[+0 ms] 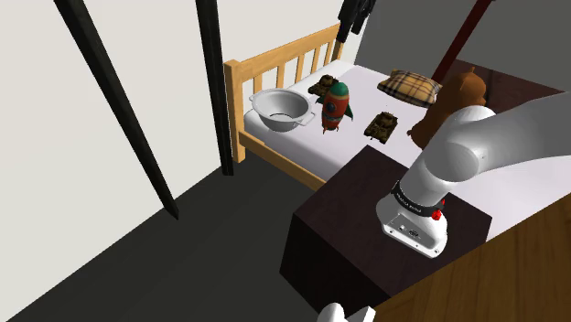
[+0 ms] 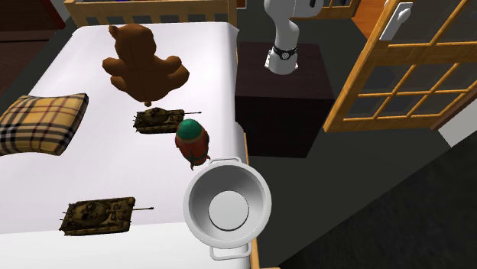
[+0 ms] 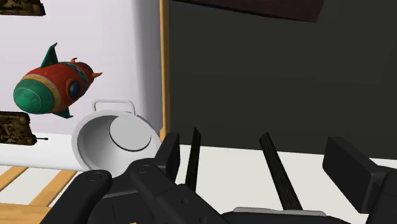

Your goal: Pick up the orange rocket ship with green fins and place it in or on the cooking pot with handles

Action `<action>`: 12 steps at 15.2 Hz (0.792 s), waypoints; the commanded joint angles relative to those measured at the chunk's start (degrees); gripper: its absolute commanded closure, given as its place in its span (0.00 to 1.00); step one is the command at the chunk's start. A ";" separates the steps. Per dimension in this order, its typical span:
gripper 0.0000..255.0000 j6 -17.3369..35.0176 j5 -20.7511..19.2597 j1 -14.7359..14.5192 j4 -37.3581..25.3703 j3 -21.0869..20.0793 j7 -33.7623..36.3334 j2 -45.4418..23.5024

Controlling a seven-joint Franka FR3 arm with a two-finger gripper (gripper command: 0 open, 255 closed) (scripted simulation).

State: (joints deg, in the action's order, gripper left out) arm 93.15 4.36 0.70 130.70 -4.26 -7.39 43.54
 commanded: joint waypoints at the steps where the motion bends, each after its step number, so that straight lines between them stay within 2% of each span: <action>1: 0.00 0.00 0.00 0.00 0.00 0.00 0.00 0.00; 7: 0.00 11.34 -2.91 2.10 14.12 5.61 -6.00 7.76; 12: 0.00 21.53 -5.84 4.79 23.98 11.34 -11.48 11.64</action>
State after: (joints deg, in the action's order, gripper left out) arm 112.34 -0.74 4.85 153.16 5.59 -17.42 55.02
